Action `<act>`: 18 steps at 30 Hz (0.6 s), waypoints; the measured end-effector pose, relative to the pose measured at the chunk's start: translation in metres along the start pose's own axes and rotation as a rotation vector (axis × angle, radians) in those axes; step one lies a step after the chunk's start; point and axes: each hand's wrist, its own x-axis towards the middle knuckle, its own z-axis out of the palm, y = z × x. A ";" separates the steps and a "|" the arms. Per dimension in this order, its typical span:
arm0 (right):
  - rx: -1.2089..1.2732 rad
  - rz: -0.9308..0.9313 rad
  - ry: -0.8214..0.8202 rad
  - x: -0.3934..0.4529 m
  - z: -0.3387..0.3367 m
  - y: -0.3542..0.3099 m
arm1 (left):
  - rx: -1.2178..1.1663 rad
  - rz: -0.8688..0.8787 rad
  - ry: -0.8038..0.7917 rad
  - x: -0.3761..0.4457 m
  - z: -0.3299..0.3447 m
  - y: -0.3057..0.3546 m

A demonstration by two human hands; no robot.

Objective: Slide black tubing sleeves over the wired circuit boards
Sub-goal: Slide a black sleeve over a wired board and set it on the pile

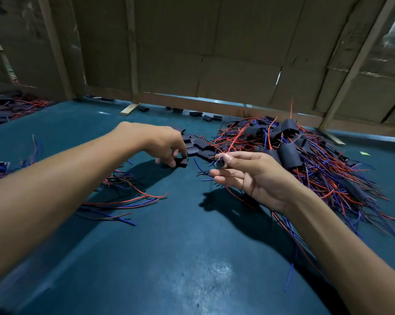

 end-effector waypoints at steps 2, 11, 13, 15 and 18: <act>0.040 -0.029 0.031 0.003 0.004 0.005 | 0.077 -0.007 0.018 -0.003 -0.003 0.005; 0.032 -0.278 0.263 0.015 0.014 0.046 | -0.139 0.042 0.599 -0.050 0.045 0.050; 0.065 -0.297 0.280 0.016 0.012 0.048 | -0.242 0.084 0.736 -0.058 0.059 0.060; 0.086 -0.291 0.284 0.016 0.011 0.047 | -0.343 0.091 0.820 -0.062 0.065 0.064; 0.073 -0.290 0.236 0.014 0.010 0.046 | -0.385 0.119 0.827 -0.063 0.066 0.068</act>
